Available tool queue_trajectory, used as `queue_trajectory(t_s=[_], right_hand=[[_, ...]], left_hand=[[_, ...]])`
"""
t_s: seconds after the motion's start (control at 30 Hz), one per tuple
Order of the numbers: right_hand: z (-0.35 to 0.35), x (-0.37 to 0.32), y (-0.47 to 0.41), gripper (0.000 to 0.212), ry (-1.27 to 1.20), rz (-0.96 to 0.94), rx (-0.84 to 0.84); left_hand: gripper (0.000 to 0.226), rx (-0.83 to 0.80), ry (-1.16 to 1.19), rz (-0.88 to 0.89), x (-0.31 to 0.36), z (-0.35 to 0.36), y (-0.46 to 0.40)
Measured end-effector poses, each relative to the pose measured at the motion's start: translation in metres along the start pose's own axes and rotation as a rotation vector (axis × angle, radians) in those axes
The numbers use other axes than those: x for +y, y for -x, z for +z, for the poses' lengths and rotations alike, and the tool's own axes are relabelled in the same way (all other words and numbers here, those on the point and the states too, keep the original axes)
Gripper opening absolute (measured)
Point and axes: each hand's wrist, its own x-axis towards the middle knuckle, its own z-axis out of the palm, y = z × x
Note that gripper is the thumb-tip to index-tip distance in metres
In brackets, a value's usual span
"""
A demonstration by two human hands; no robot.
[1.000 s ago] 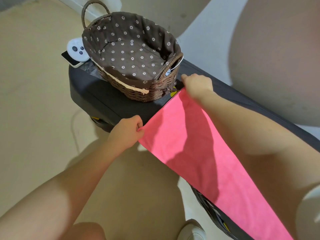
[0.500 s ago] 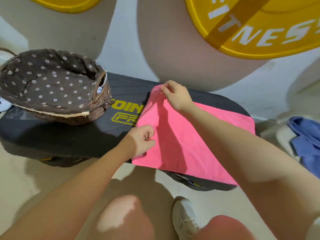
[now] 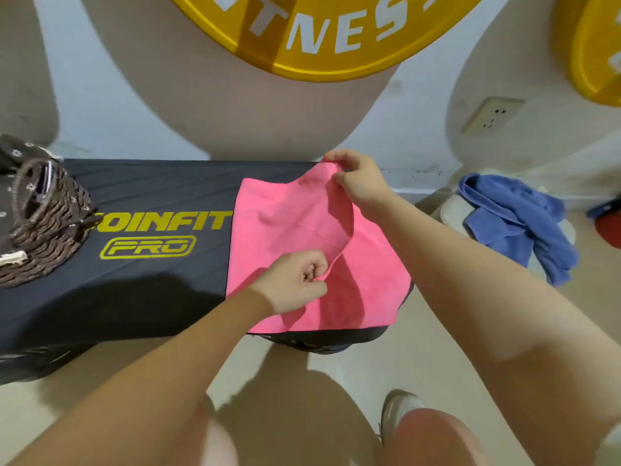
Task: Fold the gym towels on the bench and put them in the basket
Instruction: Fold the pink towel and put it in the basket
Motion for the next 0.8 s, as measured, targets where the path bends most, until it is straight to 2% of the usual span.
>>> queue_trajectory(t_s=[0.13, 0.3, 0.47, 0.57, 0.73, 0.8], right_hand=[[-0.046, 0.024, -0.019, 0.059, -0.025, 0.040, -0.096], [-0.082, 0.069, -0.041, 0.053, -0.027, 0.120, -0.173], [-0.104, 0.102, -0.054, 0.053, -0.046, 0.135, -0.206], [-0.113, 0.116, -0.054, 0.053, -0.071, 0.145, -0.215], [-0.122, 0.135, -0.052, 0.045, 0.079, 0.118, -0.245], [-0.123, 0.136, -0.051, 0.043, 0.146, 0.064, -0.220]], left_hand=[[0.034, -0.014, 0.005, -0.042, 0.013, 0.034, -0.034], [0.029, -0.037, -0.006, -0.107, 0.020, 0.074, -0.068], [0.033, -0.047, 0.052, -0.209, 0.032, 0.104, -0.085], [0.032, -0.074, -0.018, -0.203, 0.046, 0.118, -0.091], [0.029, -0.167, -0.136, -0.239, 0.046, 0.136, -0.104], [0.017, -0.204, -0.183, -0.273, 0.043, 0.144, -0.106]])
